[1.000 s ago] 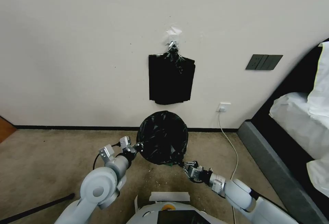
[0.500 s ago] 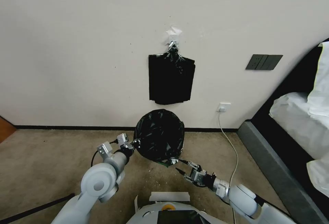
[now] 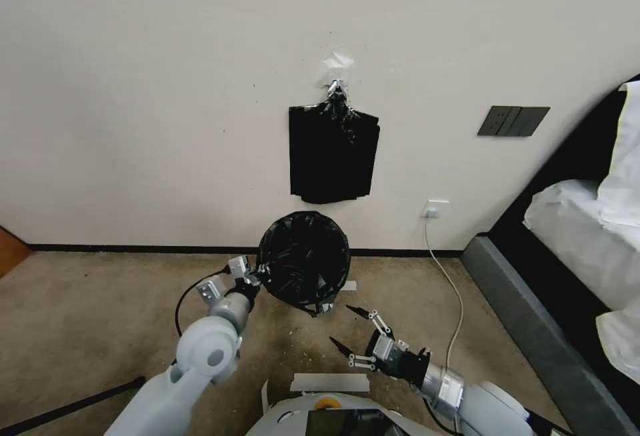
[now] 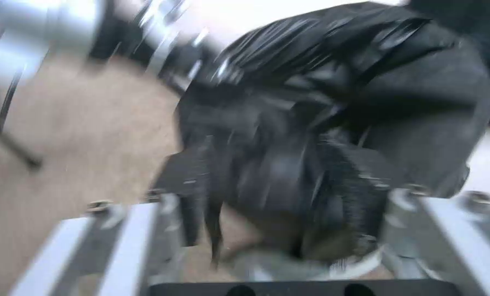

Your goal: Place a trash bag onto the trash bin.

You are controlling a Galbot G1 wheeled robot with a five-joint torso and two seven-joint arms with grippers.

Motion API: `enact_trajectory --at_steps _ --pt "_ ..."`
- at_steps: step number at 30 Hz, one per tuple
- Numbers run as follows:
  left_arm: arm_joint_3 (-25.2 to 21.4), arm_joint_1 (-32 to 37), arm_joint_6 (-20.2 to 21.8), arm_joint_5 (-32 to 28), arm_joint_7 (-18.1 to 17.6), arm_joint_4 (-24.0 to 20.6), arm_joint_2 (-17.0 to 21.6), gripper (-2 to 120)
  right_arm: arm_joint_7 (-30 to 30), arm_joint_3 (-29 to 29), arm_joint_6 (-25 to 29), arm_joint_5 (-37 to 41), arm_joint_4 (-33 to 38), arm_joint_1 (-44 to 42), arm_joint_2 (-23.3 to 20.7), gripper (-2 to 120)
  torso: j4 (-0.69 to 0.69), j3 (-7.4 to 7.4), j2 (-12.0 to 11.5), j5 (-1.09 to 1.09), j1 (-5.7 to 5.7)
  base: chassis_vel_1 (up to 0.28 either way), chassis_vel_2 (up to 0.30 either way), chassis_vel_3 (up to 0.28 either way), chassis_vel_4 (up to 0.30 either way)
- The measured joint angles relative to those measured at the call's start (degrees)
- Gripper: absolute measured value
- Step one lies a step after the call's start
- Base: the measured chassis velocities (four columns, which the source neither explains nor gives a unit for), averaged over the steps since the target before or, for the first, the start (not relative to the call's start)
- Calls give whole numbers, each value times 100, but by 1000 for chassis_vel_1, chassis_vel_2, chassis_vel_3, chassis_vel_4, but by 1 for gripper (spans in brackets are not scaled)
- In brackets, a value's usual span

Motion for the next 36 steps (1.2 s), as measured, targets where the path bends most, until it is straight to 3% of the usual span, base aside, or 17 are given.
enact_trajectory --at_steps 2,3,6,7,10,11,14,16,19,20,22,26,36 --pt "184 13 -4 341 26 2 -57 1 342 -137 -541 646 41 454 -69 34 0 1 0 1 0 0 0 0 0" --pt "184 13 -4 341 26 2 -57 1 342 -137 -541 646 41 454 -69 34 0 1 0 1 0 0 0 0 0" --pt "466 20 -82 1097 27 76 -150 1 1094 -556 -1389 1368 47 1271 -82 18 2 1 0 1 0 0 0 0 0" --pt "466 20 -82 1097 27 76 -150 1 1094 -556 -1389 1368 47 1271 -82 18 2 1 0 1 0 0 0 0 0" --pt "661 54 -88 1477 31 100 -193 1 2046 -1320 -2179 2357 36 2302 61 3 0 1 0 1 0 0 0 0 0" --pt "661 54 -88 1477 31 100 -193 1 2046 -1320 -2179 2357 36 2302 61 3 0 1 0 1 0 0 0 0 0" --pt "717 75 -86 1689 70 130 -180 1 2830 -2055 -2648 3219 -91 3338 337 0 1 1 0 -1 0 0 0 0 0" --pt "727 77 -85 1741 88 141 -173 1 3004 -2241 -2734 3422 -153 3579 426 0 2 1 0 0 1 0 0 0 0" --pt "782 72 -78 1880 121 170 -191 1 3912 -2987 -3043 4231 -518 4499 895 0 1 1 0 0 1 0 0 0 0" --pt "782 72 -78 1880 121 170 -191 1 3912 -2987 -3043 4231 -518 4499 895 0 1 1 0 0 1 0 0 0 0" --pt "816 66 -71 1969 137 181 -217 1 4482 -3384 -3284 4539 -791 5022 1152 0 1 1 0 -1 1 0 0 0 0" --pt "839 67 -58 2136 183 185 -231 1 4825 -3856 -3357 4655 -1207 5563 1360 0 1 1 0 -1 1 0 0 0 0" --pt "841 99 19 2347 243 159 -221 1 5141 -4288 -3370 4642 -1929 5923 1700 0 0 1 0 0 1 0 0 0 0"
